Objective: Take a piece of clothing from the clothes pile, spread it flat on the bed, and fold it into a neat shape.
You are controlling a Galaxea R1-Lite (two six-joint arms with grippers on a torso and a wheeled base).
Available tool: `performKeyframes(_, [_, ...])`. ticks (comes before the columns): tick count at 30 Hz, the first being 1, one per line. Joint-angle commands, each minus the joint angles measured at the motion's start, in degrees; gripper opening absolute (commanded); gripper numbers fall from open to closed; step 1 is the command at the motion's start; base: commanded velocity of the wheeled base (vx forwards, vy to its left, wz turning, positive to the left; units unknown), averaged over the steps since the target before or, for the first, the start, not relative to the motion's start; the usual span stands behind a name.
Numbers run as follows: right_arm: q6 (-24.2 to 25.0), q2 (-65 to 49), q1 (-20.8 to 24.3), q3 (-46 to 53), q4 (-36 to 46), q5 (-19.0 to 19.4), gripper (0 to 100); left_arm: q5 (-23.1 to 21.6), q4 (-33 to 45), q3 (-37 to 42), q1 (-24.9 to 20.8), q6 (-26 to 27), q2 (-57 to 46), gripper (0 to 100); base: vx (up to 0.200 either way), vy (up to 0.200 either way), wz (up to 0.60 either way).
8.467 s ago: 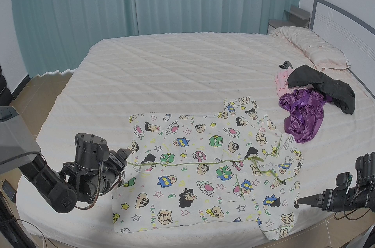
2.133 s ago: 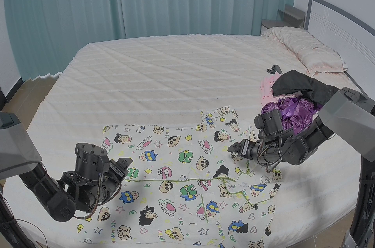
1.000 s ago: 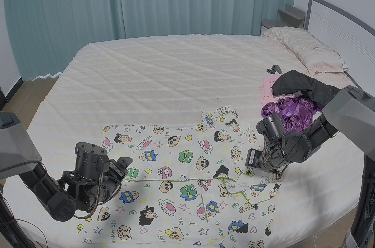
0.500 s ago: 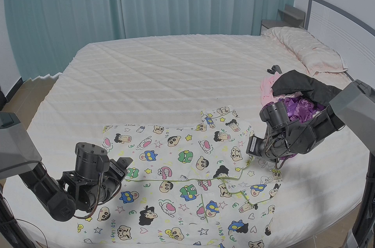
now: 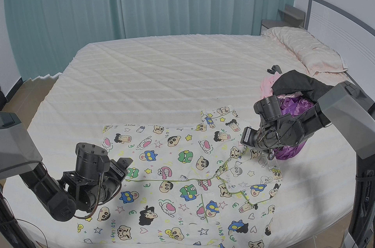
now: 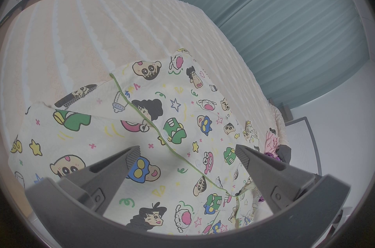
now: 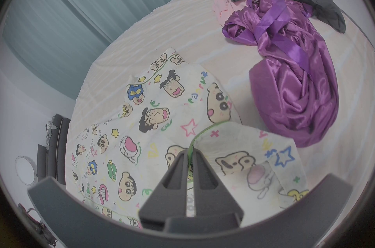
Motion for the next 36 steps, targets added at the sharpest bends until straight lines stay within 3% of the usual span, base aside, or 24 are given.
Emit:
performKeyframes(1, [0.07, 3.06, -0.39, -2.86, 0.05, 0.05, 0, 0.01, -0.02, -0.01, 0.0, -0.02, 0.15, 100, 0.0, 0.0, 0.0])
performKeyframes(14, [1.3, 5.0, -1.18, -4.71, -0.39, 0.58, 0, 0.01, -0.02, -0.01, 0.0, -0.02, 0.15, 100, 0.0, 0.0, 0.0])
performKeyframes(15, [1.65, 5.0, -1.18, -4.8, -0.39, 0.66, 100, 0.01, -0.02, -0.1, 0.0, -0.02, 0.15, 100, 0.0, 0.0, 0.0])
performKeyframes(26, [5.17, 3.68, -1.27, -5.15, -2.5, 1.02, 100, 0.01, -0.02, -0.1, 0.0, -0.02, 0.15, 100, 0.0, 0.0, 0.0])
performKeyframes(29, [8.42, 4.38, -1.01, -5.24, -2.5, 1.72, 100, 0.01, -0.02, -0.1, 0.0, -0.02, 0.15, 100, 0.0, 0.0, 0.0])
performKeyframes(36, [8.95, 7.72, -2.15, -6.55, -2.59, 1.89, 100, 0.01, -0.02, -0.1, 0.0, -0.02, 0.06, 100, 0.0, 0.0, 0.0])
